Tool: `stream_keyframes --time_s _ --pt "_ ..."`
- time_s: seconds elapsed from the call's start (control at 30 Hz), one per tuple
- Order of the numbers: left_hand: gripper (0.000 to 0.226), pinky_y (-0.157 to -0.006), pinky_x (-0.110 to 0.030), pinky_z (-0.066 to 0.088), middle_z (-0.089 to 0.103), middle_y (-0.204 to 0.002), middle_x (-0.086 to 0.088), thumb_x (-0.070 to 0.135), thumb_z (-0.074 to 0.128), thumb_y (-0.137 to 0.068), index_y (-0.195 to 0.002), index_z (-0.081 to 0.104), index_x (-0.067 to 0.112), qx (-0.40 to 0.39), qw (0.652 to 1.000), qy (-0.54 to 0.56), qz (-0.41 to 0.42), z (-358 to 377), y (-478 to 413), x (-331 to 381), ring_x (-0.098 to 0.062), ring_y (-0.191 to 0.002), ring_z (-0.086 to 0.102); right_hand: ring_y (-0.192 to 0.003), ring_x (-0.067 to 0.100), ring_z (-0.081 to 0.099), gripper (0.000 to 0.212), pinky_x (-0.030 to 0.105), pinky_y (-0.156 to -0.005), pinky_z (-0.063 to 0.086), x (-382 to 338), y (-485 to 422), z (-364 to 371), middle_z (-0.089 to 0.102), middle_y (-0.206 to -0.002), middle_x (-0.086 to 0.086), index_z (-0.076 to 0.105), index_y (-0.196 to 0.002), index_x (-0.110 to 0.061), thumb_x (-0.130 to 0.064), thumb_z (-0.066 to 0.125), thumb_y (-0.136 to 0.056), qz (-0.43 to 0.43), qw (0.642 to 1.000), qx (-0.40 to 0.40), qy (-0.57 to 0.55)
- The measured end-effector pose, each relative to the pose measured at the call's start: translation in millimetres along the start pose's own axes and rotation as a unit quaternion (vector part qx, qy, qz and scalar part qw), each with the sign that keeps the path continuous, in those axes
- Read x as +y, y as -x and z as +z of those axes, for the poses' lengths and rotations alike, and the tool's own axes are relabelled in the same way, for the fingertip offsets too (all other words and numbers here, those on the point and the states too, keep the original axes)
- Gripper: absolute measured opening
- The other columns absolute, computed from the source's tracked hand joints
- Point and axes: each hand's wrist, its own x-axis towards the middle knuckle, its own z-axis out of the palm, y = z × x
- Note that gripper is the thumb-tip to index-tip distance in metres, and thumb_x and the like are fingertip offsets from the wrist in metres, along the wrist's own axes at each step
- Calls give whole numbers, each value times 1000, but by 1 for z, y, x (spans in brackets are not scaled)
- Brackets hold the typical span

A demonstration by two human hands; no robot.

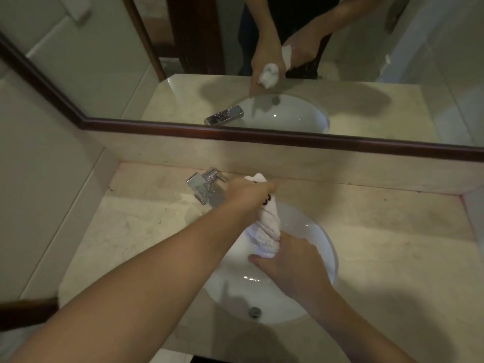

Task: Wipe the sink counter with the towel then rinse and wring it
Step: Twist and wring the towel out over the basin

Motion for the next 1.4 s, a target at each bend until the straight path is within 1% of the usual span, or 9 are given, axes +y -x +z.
stream_keyframes --time_s 0.23,0.37,0.5,0.8,0.9,1.03,1.17,1.3,1.4 --pt "20 -49 -23 45 55 -58 -7 -2 69 -73 -70 56 14 -13 986 164 -20 -14 5 -29 -18 -43 54 -62 8 59 59 38 -62 47 23 -6 5 69 -68 -2 76 -89 -10 -58 91 -58 16 939 -158 -307" --pt "26 -51 -26 41 47 -56 -4 -5 66 -70 -62 52 15 -7 979 202 -1 -17 6 -41 -20 -49 49 -54 7 53 21 23 -55 43 27 -6 5 61 -62 -9 73 -74 -13 -23 91 -74 2 885 -233 -402" --pt "16 -55 -32 49 52 -73 -20 -3 63 -63 -75 56 4 -62 973 222 -5 -19 11 -45 -30 -63 56 -41 -1 53 28 13 -43 41 29 -5 9 59 -51 -13 67 -70 -15 5 79 -85 11 836 -293 -465" --pt "13 -58 -32 50 52 -65 -17 -3 58 -61 -72 52 3 -153 955 245 64 -19 11 -33 -27 -51 56 -37 6 54 20 18 -40 43 26 -17 8 59 -53 -3 62 -83 -3 -4 79 -72 4 766 -355 -536" --pt "13 -58 -34 51 53 -64 -16 -4 59 -65 -75 54 3 -167 953 238 80 -17 7 -31 -27 -53 58 -36 11 51 16 18 -40 42 27 -19 14 56 -53 3 66 -81 -6 -6 79 -73 20 761 -352 -545" --pt "13 -64 -38 56 60 -67 -17 -7 65 -80 -78 59 4 -159 965 198 68 -19 3 -30 -28 -57 64 -42 9 53 17 20 -45 44 26 -17 17 57 -57 -1 66 -82 -11 -14 81 -75 32 800 -316 -510" --pt "17 -80 -61 58 70 -73 -12 4 78 -78 -67 73 16 -130 972 185 71 -16 1 -22 -28 -69 71 -63 15 69 25 30 -59 56 21 -20 9 73 -72 1 72 -101 -11 -13 85 -80 72 816 -311 -483" --pt "11 -70 -45 56 66 -85 -22 5 79 -78 -79 69 9 -61 978 191 61 -11 6 -21 -35 -76 63 -110 42 73 42 44 -83 61 19 -21 1 76 -121 21 69 -125 -11 -5 81 -86 93 796 -335 -495" --pt "18 -68 -40 52 66 -81 -18 2 75 -75 -79 74 19 -44 975 201 81 -9 11 -20 -29 -72 61 -88 35 77 43 38 -72 61 18 -18 -2 77 -111 23 67 -125 -8 -1 81 -84 105 780 -352 -506"
